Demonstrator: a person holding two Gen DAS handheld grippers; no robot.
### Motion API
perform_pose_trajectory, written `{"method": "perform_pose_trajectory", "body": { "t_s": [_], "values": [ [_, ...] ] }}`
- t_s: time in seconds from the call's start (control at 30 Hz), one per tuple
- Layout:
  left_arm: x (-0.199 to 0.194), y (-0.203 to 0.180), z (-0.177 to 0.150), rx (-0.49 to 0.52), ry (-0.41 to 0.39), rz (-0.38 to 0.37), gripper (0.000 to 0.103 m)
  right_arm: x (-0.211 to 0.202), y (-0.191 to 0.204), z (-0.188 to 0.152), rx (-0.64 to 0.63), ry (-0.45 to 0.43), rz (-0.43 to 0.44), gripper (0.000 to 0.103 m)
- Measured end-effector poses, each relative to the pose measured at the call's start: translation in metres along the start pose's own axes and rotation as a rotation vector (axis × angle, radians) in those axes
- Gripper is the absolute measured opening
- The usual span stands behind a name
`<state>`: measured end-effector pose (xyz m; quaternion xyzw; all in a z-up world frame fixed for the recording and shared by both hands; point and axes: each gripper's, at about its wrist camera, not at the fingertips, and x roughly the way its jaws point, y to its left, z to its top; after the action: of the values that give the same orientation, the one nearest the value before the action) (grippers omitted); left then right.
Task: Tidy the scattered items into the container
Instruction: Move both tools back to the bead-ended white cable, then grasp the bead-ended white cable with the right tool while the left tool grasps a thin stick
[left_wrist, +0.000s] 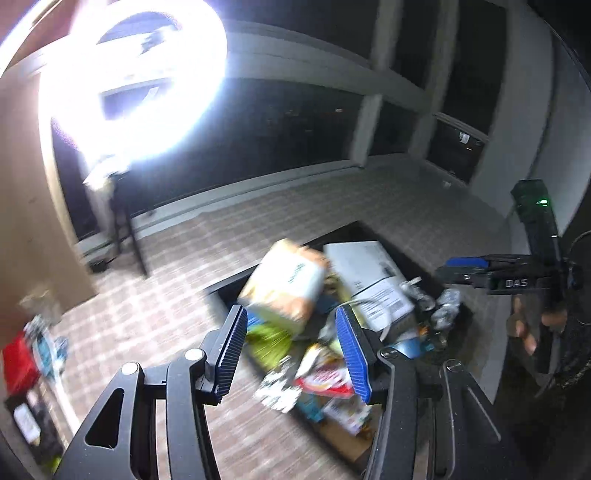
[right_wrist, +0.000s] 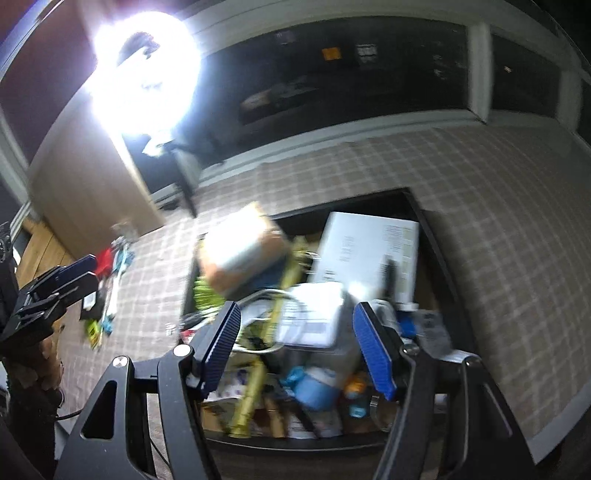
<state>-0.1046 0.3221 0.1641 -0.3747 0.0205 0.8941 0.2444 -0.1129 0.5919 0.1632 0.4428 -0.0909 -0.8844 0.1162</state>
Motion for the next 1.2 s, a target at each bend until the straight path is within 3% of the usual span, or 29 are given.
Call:
{"method": "perform_pose_trajectory", "body": {
  "t_s": [0.23,0.43,0.6,0.9,1.2],
  "values": [
    [-0.044,0.08,-0.054,-0.179,-0.001,0.173,0.048,0.027,0.074,0.006,-0.124,0.035,0.108,0.065],
    [-0.075,0.156,-0.101,-0.335,0.007,0.335,0.047,0.064,0.17,0.005,-0.243,0.091,0.218,0.065],
    [-0.09,0.198,-0.126,-0.366,0.009,0.434,0.047,0.101,0.256,0.002,-0.383,0.116,0.246,0.065],
    [-0.064,0.249,-0.137,-0.405,0.038,0.439,0.046,0.188,0.37,0.029,-0.448,0.197,0.347,0.065],
    [-0.03,0.263,-0.132,-0.39,0.051,0.477,0.045,0.281,0.431,0.07,-0.532,0.267,0.316,0.056]
  ]
}}
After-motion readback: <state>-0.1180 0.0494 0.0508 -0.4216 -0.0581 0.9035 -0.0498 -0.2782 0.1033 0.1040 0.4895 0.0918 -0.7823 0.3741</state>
